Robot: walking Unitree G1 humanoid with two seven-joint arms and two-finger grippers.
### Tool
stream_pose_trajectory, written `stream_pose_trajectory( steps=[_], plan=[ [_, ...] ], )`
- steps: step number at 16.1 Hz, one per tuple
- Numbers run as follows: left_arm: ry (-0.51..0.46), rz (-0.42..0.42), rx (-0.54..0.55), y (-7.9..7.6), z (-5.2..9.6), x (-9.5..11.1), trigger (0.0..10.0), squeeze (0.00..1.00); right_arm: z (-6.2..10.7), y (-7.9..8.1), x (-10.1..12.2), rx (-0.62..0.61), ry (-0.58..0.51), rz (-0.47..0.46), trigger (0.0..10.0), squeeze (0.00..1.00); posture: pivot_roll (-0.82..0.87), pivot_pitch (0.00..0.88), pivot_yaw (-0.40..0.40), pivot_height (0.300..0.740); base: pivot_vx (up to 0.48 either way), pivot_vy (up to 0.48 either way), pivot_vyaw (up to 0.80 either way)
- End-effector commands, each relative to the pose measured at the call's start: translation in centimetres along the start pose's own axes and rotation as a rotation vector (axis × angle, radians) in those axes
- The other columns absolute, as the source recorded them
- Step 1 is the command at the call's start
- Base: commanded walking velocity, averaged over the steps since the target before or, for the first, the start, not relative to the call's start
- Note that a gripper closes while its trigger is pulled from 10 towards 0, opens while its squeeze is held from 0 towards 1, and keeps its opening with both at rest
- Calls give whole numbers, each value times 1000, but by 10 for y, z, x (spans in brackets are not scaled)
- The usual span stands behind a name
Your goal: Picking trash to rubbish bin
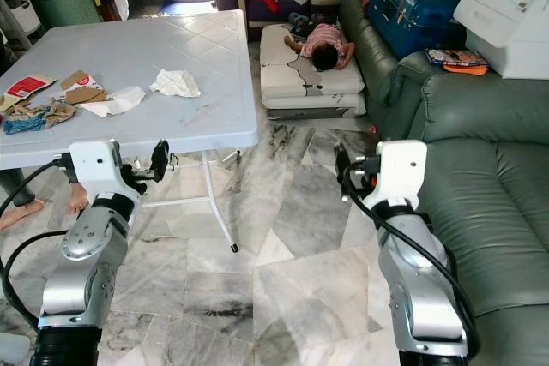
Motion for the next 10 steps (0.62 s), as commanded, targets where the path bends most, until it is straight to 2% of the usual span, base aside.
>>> stream_pose_trajectory(
  steps=[1, 10],
  plan=[
    [0, -8, 16, 4, -3, 2, 10000, 0, -1, 1, 0, 0, -4, -15, 10000, 0, -33, 0, 12, 740, 0, 0, 0],
    [7, 4, 28, 5, -4, 3, 10000, 0, 0, 0, 1, -3, -18, -11, 10000, 0, -37, 0, 22, 740, 0, 0, 0]
  ],
)
Point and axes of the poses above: a point about 5 cm out from each wrist's last joint towards the gripper, its own z axis pointing back from the gripper into the wrist, its own x axis along the axis of the wrist's last joint, y = z × x, the point moved 1 cm from there along -z, pointing out of the wrist towards the gripper, and after that the axes turned 15 degrees about -z, right-handed, at the moved point
